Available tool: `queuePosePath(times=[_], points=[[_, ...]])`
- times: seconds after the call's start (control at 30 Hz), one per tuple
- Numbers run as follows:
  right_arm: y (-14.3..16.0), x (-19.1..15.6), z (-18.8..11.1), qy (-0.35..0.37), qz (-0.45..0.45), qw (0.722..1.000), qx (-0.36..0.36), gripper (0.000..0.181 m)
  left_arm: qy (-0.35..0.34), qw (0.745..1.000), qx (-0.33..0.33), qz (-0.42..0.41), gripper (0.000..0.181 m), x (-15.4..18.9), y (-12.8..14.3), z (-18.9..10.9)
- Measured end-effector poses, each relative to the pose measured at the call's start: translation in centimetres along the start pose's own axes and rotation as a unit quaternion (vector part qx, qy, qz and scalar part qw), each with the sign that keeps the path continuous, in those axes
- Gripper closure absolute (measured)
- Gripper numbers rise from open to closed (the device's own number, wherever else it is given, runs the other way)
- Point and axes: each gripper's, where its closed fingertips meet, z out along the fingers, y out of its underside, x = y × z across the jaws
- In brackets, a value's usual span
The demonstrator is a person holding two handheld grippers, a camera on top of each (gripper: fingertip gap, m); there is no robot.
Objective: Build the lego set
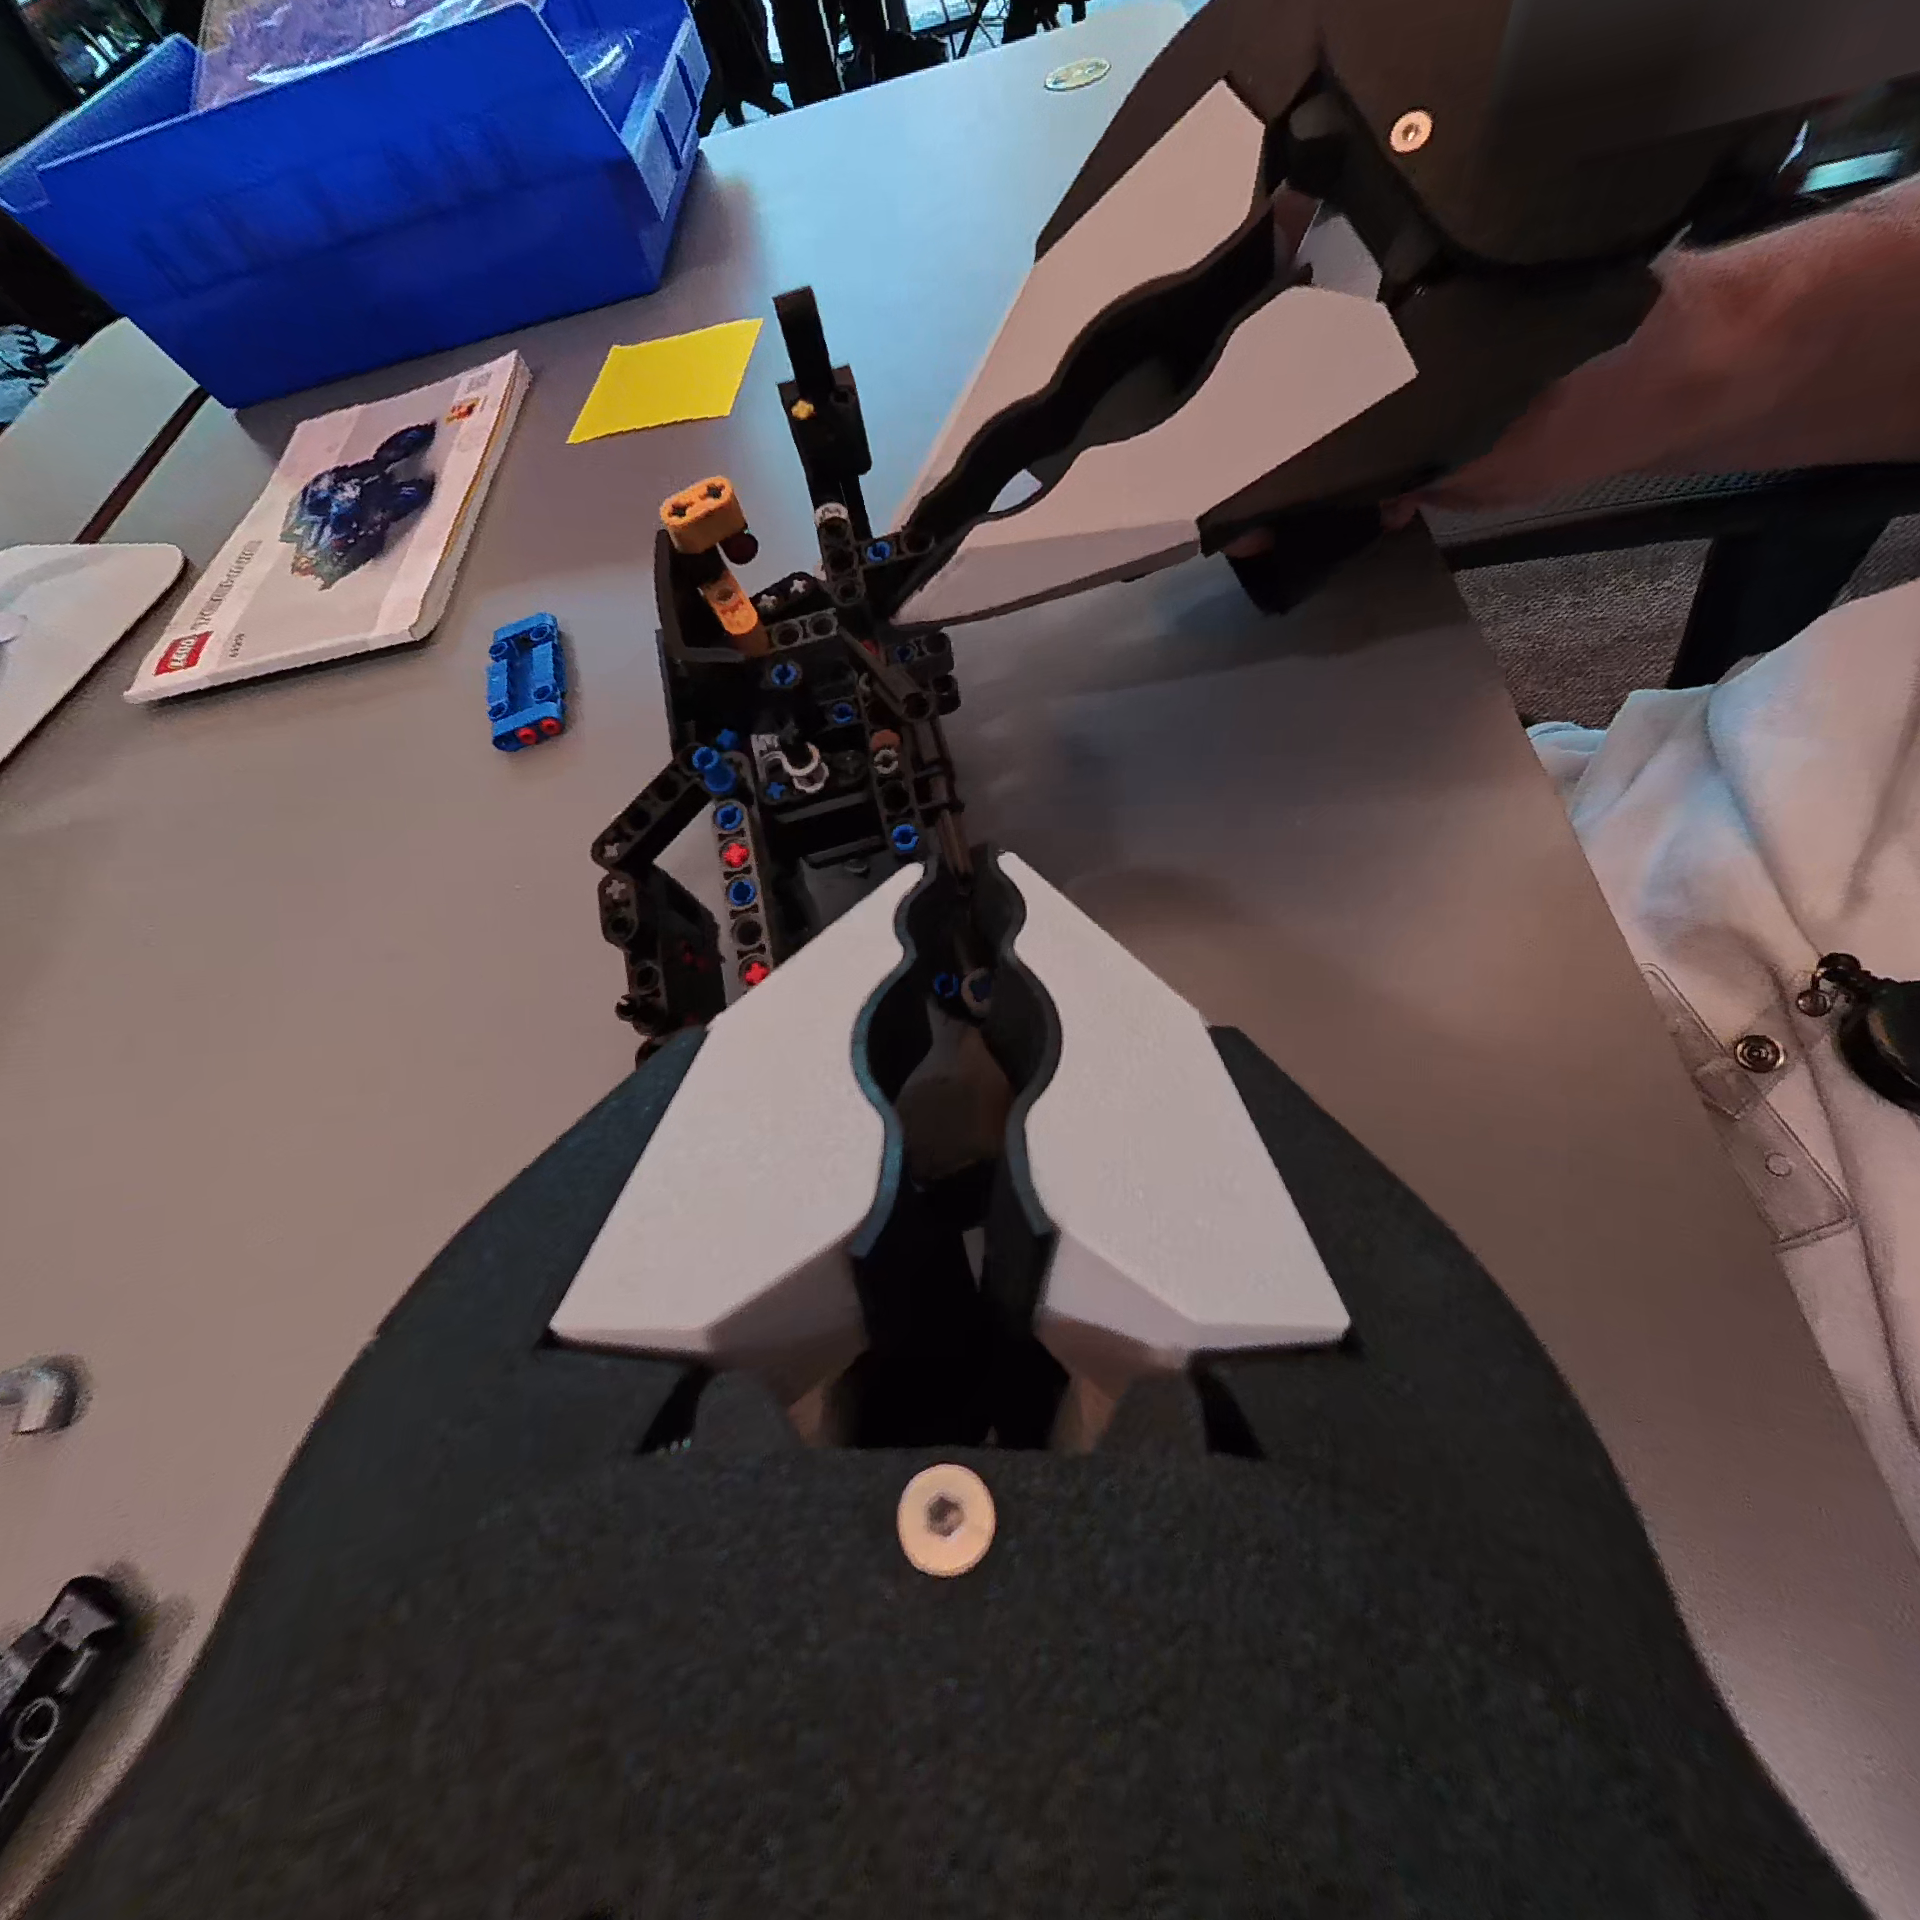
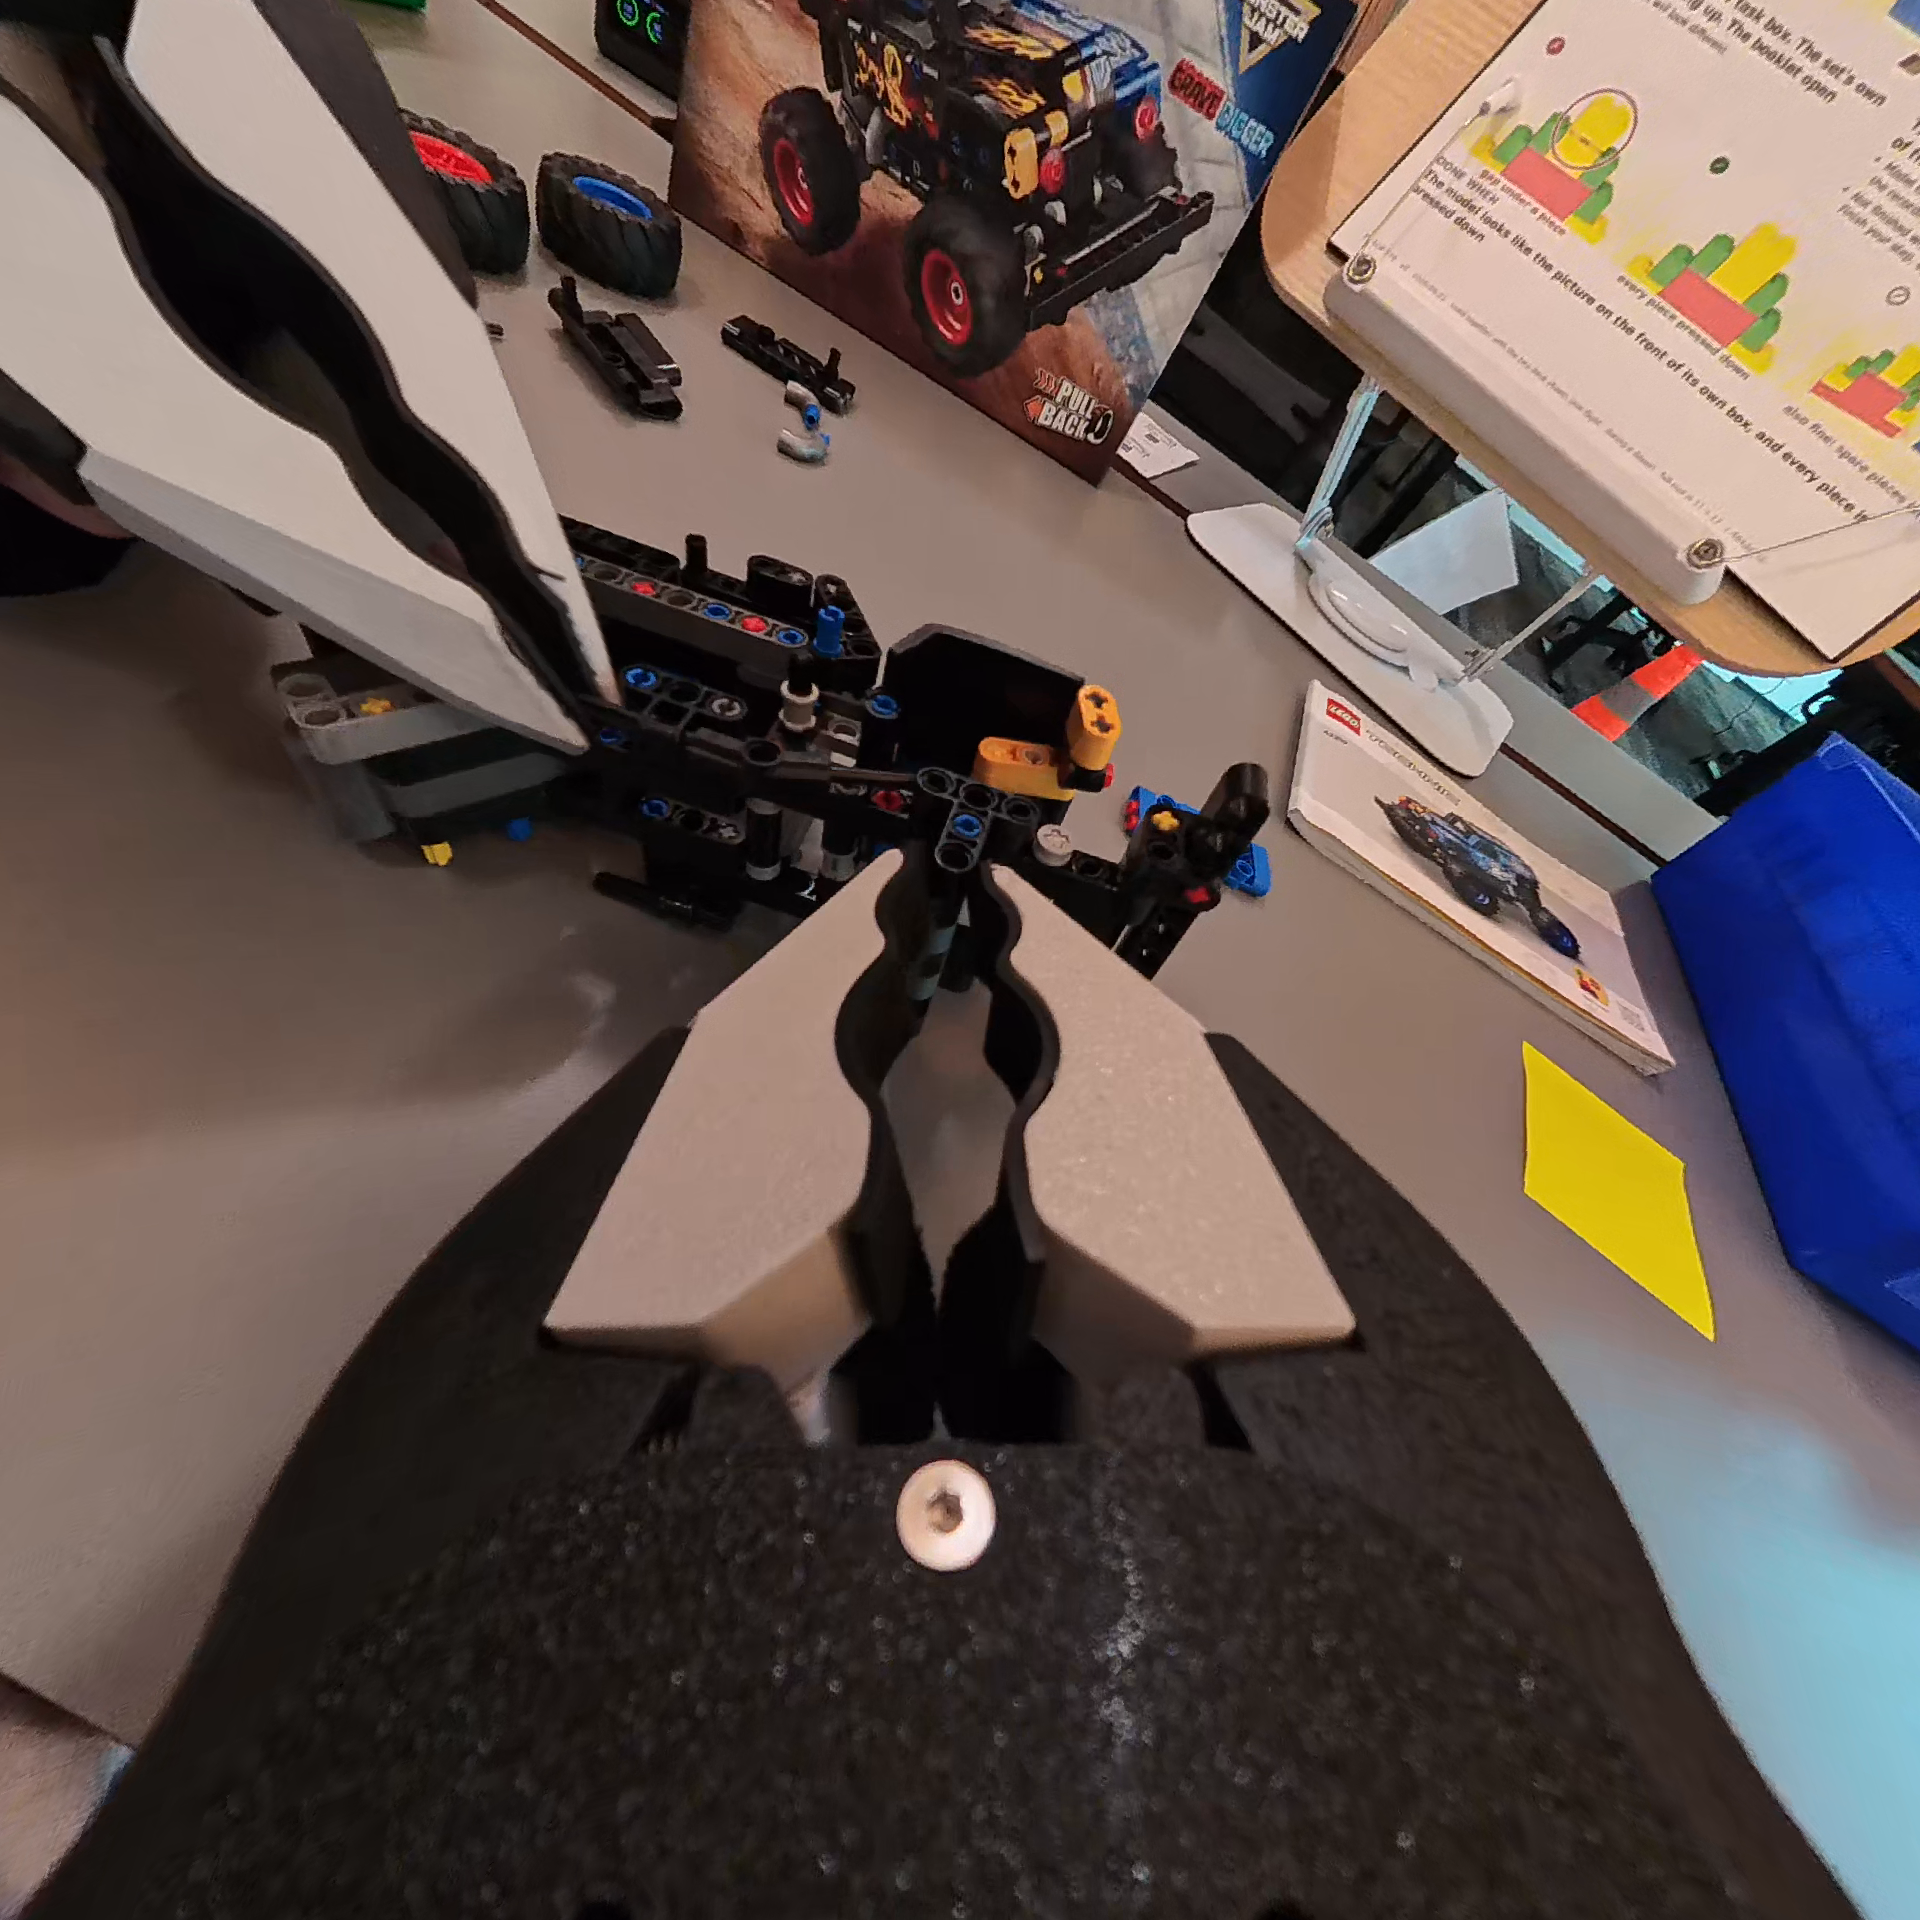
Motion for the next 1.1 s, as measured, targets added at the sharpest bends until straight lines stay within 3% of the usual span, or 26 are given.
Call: queuePosePath(times=[0.8,1.1], points=[[0.05,-0.18,0.21,-0.013,0.004,1.0,-0.003,0.174,0.038,0.999,0.005,-0.02,0.18,0.52,0.29,-0.37],[0.12,-0.08,0.26,0.019,-0.026,0.999,-0.009,0.175,-0.038,0.993,-0.086,-0.075,0.18,-0.1,0.5,-0.2]])
